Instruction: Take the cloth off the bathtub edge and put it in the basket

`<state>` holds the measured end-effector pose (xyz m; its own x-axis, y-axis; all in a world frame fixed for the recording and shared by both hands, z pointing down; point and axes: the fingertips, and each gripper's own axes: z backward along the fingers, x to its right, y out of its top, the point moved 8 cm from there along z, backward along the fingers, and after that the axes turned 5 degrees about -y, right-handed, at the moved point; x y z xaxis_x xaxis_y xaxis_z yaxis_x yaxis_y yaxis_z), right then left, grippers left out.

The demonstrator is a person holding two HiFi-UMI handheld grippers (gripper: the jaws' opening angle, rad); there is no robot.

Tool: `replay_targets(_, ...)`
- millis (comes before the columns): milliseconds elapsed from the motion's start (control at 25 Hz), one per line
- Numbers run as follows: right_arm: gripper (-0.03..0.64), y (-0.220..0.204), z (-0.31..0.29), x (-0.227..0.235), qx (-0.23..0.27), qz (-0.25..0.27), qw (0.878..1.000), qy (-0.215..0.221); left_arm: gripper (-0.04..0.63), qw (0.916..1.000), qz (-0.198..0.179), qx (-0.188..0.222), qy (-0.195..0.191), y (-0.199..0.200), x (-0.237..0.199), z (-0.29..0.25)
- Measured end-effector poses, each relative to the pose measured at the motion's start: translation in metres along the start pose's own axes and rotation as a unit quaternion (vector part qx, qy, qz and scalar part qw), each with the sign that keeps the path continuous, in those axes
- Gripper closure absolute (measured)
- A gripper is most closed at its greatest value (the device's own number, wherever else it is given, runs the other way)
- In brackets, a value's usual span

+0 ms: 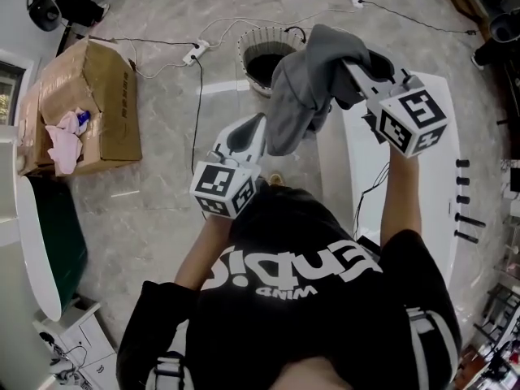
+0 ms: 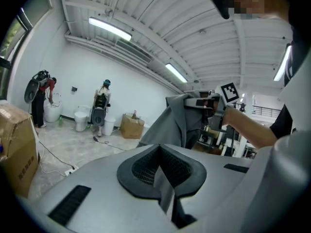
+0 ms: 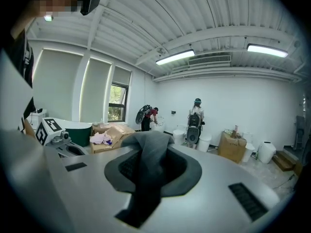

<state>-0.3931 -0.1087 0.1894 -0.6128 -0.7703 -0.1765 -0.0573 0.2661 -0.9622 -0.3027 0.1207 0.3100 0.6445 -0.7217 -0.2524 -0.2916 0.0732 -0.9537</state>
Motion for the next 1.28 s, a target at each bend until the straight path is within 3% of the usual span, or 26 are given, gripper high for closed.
replay_targets(320,0.551,0.003,-0.06,0.058,0.007,-0.022,1.0,0.0,0.583,0.9999,0.007,-0.006,0.006,0.019,-0.045,-0.059)
replay_targets(840,0.551,0.031,-0.178,0.124,-0.001,-0.009,1.0,-0.019,0.583,0.9995,0.008,-0.009,-0.029,0.065,-0.158,-0.156)
replay_targets(1280,0.551,0.031,-0.263,0.164,-0.021,-0.035,0.998,-0.05,0.583,0.9977,-0.003,-0.029,-0.062,0.106,-0.249,-0.22)
